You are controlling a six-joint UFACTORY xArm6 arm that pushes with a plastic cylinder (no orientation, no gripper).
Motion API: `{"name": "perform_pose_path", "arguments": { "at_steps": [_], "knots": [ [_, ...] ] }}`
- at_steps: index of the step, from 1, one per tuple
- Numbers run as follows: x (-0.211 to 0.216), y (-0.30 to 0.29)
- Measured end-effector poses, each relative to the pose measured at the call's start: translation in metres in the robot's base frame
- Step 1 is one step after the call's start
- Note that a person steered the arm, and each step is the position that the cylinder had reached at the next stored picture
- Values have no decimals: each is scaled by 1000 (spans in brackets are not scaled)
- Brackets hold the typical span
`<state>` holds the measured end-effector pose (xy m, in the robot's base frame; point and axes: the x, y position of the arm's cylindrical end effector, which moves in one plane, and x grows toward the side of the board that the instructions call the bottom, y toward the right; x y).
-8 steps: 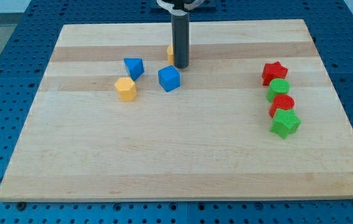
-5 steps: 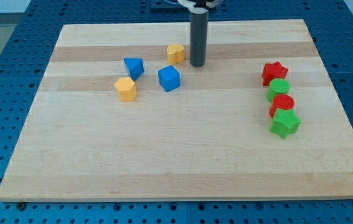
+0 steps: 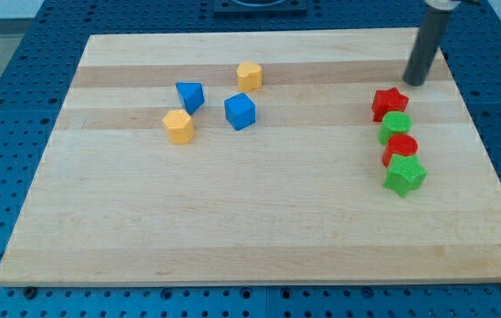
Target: Move the red star to the right of the blue cube
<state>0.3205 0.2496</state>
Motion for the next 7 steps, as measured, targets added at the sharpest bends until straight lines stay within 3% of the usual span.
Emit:
{"name": "perform_pose_path", "arguments": {
  "at_steps": [4,7],
  "knots": [
    [73,17],
    [71,-25]
  ]
}}
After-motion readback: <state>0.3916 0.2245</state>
